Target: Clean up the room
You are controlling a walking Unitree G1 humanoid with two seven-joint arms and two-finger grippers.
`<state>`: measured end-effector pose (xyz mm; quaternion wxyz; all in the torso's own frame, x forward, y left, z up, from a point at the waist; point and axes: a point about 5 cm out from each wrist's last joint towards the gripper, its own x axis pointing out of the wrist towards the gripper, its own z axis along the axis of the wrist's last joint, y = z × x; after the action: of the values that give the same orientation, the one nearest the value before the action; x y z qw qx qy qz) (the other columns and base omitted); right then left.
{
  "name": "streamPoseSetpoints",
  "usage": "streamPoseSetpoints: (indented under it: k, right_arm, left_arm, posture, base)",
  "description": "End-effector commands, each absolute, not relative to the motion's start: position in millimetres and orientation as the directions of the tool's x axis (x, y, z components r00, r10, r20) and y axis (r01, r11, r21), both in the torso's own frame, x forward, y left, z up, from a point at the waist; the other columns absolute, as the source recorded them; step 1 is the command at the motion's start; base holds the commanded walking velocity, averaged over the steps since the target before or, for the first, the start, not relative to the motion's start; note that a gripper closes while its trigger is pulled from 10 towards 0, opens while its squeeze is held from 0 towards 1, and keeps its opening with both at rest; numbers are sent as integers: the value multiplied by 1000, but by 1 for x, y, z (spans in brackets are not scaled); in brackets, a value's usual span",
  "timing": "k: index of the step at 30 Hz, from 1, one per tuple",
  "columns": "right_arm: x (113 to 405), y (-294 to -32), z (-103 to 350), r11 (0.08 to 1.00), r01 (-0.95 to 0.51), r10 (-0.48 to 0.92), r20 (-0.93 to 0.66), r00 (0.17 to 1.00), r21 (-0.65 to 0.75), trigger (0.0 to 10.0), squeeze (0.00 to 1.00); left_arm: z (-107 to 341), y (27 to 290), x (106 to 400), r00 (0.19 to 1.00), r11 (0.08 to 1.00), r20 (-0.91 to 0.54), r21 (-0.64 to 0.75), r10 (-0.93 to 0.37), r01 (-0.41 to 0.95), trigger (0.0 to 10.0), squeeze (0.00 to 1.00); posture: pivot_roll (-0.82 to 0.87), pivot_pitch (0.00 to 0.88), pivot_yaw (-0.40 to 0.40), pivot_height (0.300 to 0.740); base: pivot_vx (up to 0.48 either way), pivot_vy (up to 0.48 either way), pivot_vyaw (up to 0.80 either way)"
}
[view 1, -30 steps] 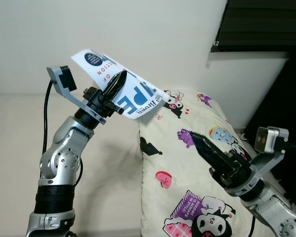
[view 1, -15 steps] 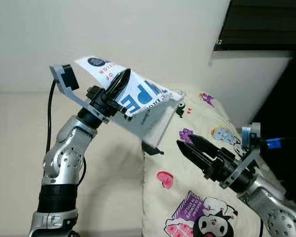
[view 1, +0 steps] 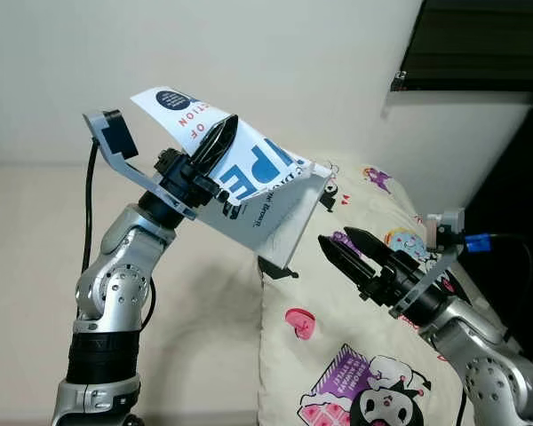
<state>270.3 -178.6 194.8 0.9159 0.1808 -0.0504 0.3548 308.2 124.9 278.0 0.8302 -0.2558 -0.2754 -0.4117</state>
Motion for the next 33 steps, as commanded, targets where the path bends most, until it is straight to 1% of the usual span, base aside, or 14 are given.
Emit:
streamPoseSetpoints:
  k: [1, 4, 7, 8, 10, 14, 20, 33]
  right_arm:
    - [272, -178, 194, 686, -669, 632, 222, 743, 285, 10000, 0]
    - [271, -175, 197, 664, -695, 653, 239, 719, 278, 10000, 0]
    - [264, -170, 201, 577, -765, 714, 278, 643, 287, 10000, 0]
    - [264, -170, 201, 577, -765, 714, 278, 643, 287, 10000, 0]
    - [257, -170, 203, 527, -799, 743, 299, 598, 289, 10000, 0]
    - [255, -171, 204, 518, -806, 749, 304, 589, 286, 10000, 0]
    - [262, -178, 208, 569, -774, 706, 319, 632, 276, 10000, 0]
    - [273, -175, 219, 566, -783, 704, 343, 622, 257, 10000, 0]
  left_arm:
    - [288, 123, 302, 461, 514, 699, -155, -546, 844, 10000, 0]
    - [289, 123, 301, 455, 511, 701, -150, -549, 847, 10000, 0]
    - [289, 123, 301, 450, 506, 700, -145, -554, 850, 10000, 0]
    - [289, 123, 301, 450, 506, 700, -145, -554, 850, 10000, 0]
    - [288, 122, 300, 447, 503, 700, -144, -557, 852, 10000, 0]
    - [288, 122, 300, 445, 499, 700, -145, -559, 854, 10000, 0]
    - [287, 120, 297, 429, 478, 699, -140, -573, 867, 10000, 0]
    - [286, 111, 290, 390, 432, 697, -127, -601, 893, 10000, 0]
  posture:
    - [29, 18, -34, 735]
    - [32, 12, -35, 735]
    - [34, 9, -36, 735]
    - [34, 9, -36, 735]
    - [35, 5, -36, 735]
    - [30, 8, -34, 735]
    - [30, 13, -35, 735]
    - [32, 19, -41, 735]
  base:
    - [0, 0, 0]
    - [0, 0, 0]
    - [0, 0, 0]
    - [0, 0, 0]
    - [0, 0, 0]
    - [0, 0, 0]
    - [0, 0, 0]
    - [0, 0, 0]
